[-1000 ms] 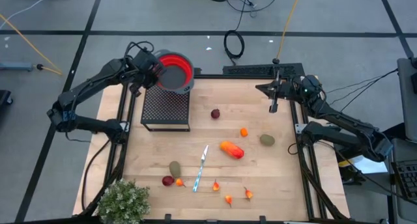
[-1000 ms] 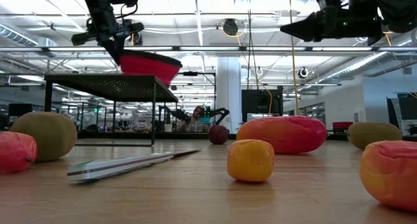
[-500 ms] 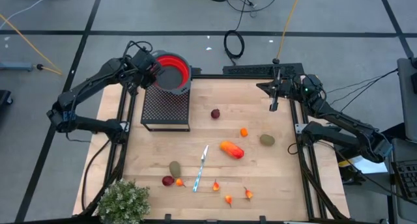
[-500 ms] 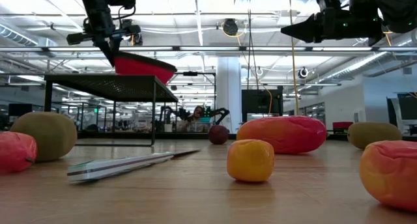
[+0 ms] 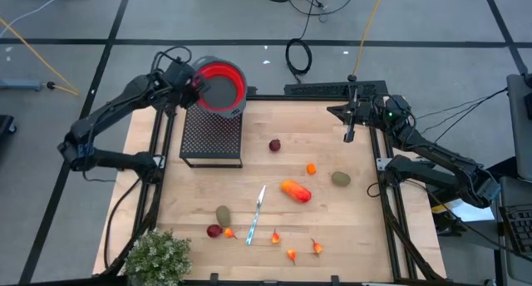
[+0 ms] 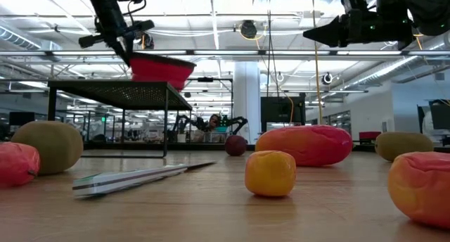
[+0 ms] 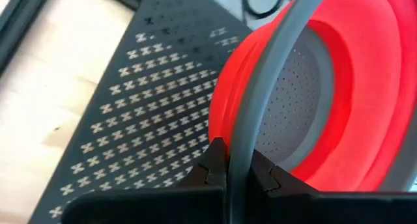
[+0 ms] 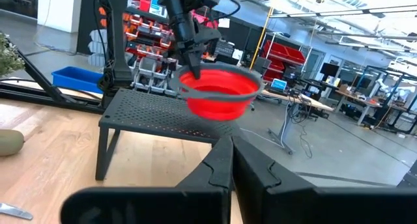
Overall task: Pick & Place Fruit
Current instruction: Put the red strainer bowl on the shelf
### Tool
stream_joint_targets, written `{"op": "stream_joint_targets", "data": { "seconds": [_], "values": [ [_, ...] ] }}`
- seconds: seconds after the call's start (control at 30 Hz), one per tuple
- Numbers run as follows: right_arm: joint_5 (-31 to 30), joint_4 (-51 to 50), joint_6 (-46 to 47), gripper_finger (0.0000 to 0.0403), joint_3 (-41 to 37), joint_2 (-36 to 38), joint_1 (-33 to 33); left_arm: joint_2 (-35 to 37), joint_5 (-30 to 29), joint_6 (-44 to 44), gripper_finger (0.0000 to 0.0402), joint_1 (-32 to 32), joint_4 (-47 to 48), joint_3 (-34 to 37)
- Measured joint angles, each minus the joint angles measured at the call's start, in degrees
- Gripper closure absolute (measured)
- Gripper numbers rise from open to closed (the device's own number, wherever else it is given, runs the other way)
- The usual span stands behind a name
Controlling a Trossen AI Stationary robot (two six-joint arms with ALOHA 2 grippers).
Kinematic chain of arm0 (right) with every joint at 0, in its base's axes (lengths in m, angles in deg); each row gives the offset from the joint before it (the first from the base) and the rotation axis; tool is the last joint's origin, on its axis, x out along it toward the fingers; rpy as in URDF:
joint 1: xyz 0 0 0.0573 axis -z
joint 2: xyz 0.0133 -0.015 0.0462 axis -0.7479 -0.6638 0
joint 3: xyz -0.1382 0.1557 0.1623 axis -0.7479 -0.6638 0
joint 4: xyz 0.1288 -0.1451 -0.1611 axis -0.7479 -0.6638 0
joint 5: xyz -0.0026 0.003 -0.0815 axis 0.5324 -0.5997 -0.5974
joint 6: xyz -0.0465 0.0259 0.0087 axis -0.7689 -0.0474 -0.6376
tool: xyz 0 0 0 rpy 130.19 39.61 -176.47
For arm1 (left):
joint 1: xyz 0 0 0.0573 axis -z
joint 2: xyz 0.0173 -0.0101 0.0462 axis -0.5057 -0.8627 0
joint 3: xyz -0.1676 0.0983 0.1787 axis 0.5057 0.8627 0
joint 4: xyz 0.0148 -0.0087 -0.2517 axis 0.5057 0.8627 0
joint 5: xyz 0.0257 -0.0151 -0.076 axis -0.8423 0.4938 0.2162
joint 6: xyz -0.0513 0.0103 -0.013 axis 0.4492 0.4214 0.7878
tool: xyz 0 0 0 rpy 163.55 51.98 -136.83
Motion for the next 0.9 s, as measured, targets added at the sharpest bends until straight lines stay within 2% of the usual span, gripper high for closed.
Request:
{"op": "stream_joint_targets", "data": {
  "seconds": [0.33,0.47,0.63,0.9],
  "values": [
    [0.0,0.07,-0.02,0.0403,0.0,0.0,0.0,2.61,2.75,-2.82,0.0398,-0.55,-0.04,0.0],
    [0.0,0.06,-0.02,0.0403,-0.02,0.0,0.0,2.62,7.11,-5.95,0.0398,-2.5,-1.17,0.14],
    [0.0,-0.09,-0.03,0.0403,0.0,0.0,-0.02,2.84,10.86,-6.47,0.0399,-4.63,-3.6,3.08],
    [0.0,-0.09,-0.04,0.0403,0.0,0.0,-0.02,3.7,11.95,-5.18,0.0398,-5.12,-5.66,7.95]
  ]
}}
